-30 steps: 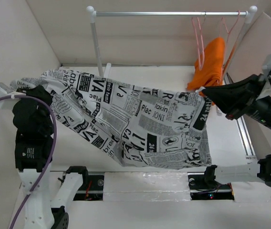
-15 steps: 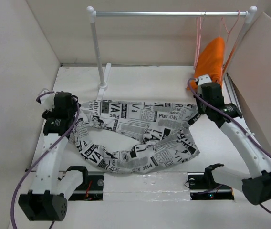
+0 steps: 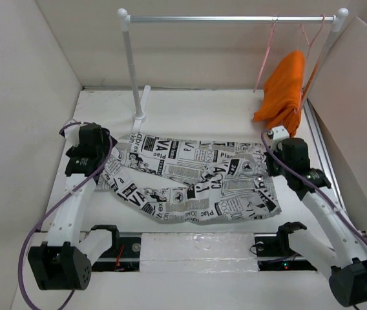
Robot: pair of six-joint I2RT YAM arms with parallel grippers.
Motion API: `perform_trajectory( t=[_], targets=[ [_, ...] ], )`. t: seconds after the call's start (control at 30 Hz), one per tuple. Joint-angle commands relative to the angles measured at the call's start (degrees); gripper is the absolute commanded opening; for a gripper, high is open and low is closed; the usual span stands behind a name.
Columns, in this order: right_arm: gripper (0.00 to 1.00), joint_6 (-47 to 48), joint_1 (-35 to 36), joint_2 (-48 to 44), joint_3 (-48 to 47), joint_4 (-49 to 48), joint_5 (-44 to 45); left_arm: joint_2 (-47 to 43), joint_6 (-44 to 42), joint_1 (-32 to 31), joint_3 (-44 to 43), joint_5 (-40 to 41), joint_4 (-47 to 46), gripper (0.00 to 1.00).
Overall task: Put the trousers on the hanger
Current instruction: Flatten out the trousers at the center of the board.
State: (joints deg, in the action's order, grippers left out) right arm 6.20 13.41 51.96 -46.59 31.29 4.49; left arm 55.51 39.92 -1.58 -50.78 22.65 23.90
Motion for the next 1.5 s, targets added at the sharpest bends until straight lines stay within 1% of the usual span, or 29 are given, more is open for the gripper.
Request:
perform_trajectory(
  t=[0.0,0.03,0.07,0.1,0.13,0.17,0.2,0.27,0.4,0.43,0.53,0.57,0.6,0.7,0.87,1.0,1.03,1.07,1.1,1.17,1.2,1.23,1.27,1.3,1.33,1.37,1.4,1.43,1.47],
  targets=[
    [0.0,-1.7,-2.9,-3.3,7.6,-1.8,-7.1,5.4,-1.2,0.3,2.9,-6.3,-5.5,0.81],
    [0.24,-4.2,-2.9,-3.0,8.3,-2.4,-8.2,8.4,-1.1,-0.6,2.6,-7.8,-6.1,0.8],
    [0.24,-4.2,-2.9,-3.0,8.4,-1.6,-8.2,9.7,-1.0,-0.6,2.3,-7.8,-6.0,0.8],
    [0.5,-5.4,-3.6,-2.4,8.0,-0.9,-7.8,11.0,-1.1,-1.3,1.9,-7.8,-5.9,0.8],
    [0.58,-6.1,-4.3,-1.6,7.7,-0.4,-8.3,12.0,-1.0,-2.4,1.4,-7.3,-5.8,0.79],
    [0.63,-7.8,-5.9,0.0,7.8,-0.5,-8.6,13.1,-0.8,-3.0,1.7,-7.4,-6.1,0.79],
    [0.71,-8.2,-6.8,0.8,8.4,-1.6,-9.1,13.3,-0.3,-3.5,2.3,-9.2,-6.5,0.79],
    [0.72,-9.0,-10.6,2.9,11.2,-6.3,-12.3,12.9,1.4,-3.5,5.7,-11.0,-8.4,0.79],
    [0.74,-10.7,-15.5,12.3,15.4,-16.0,-16.8,11.5,4.9,-3.5,11.2,-14.7,-11.1,0.79],
    [0.74,-10.9,-15.5,14.2,15.8,-17.9,-18.9,11.2,5.9,-3.5,12.0,-15.4,-11.3,0.79],
    [0.71,-11.2,-17.4,19.7,15.5,-21.3,-19.1,10.3,7.1,-2.0,14.2,-15.9,-10.6,0.78],
    [0.68,-12.0,-17.4,20.1,15.3,-22.1,-18.6,9.6,7.4,-1.2,15.3,-16.0,-9.9,0.79],
    [0.4,-12.3,-18.1,20.5,15.0,-22.2,-18.5,9.6,7.7,-0.5,15.6,-16.1,-9.3,0.79],
    [0.0,-13.3,-21.8,21.4,12.2,-20.1,-17.6,9.7,10.5,1.2,16.0,-15.6,-5.4,0.81],
    [0.0,-13.4,-33.0,19.5,8.5,-17.1,-16.5,8.3,13.9,1.8,16.4,-12.5,-0.6,0.82],
    [0.0,-12.9,-37.3,15.8,6.7,-15.0,-13.8,5.8,16.2,1.8,16.1,-8.2,2.4,0.82],
    [0.06,-11.7,-37.3,14.8,6.0,-14.5,-13.5,5.1,16.4,1.8,15.5,-7.5,3.3,0.81],
    [0.19,-10.7,-35.8,13.9,5.5,-14.4,-15.2,3.6,16.4,1.8,13.9,-6.9,5.8,0.81],
    [0.39,-10.0,-33.8,12.0,4.3,-13.8,-16.5,2.3,16.5,1.8,13.0,-5.4,7.2,0.8],
    [0.52,-8.1,-28.1,10.4,3.3,-12.1,-20.9,-2.8,16.6,1.8,10.5,-2.5,9.5,0.8],
    [0.56,-7.4,-20.5,8.9,3.4,-11.7,-22.6,-4.3,16.2,1.8,9.7,0.6,9.2,0.79],
    [0.56,-7.5,-16.0,8.1,3.9,-11.9,-25.1,-6.0,12.8,1.8,9.1,1.3,8.0,0.79],
    [0.54,-7.6,-5.7,7.3,5.1,-14.9,-26.6,-5.9,9.3,1.8,6.8,1.9,3.3,0.79],
    [0.47,-7.6,-5.6,7.3,5.1,-14.9,-26.6,-5.9,9.3,1.8,6.8,3.0,3.3,0.8],
    [0.39,-8.0,5.2,8.2,5.6,-15.6,-25.8,-4.0,8.3,1.8,5.4,3.6,2.9,0.81],
    [0.3,-8.2,10.6,9.3,5.3,-16.5,-24.7,0.3,5.5,1.8,4.2,3.9,0.8,0.82],
    [0.15,-8.1,15.7,10.9,4.7,-17.0,-23.7,2.6,4.6,1.8,3.5,4.3,0.4,0.84],
    [0.12,-7.1,24.5,14.6,2.2,-17.0,-20.8,5.2,3.9,1.8,2.5,4.6,0.4,0.85],
    [0.11,-6.9,28.0,16.8,0.6,-15.8,-19.2,10.3,3.2,1.8,0.9,4.8,0.5,0.85]
  ],
)
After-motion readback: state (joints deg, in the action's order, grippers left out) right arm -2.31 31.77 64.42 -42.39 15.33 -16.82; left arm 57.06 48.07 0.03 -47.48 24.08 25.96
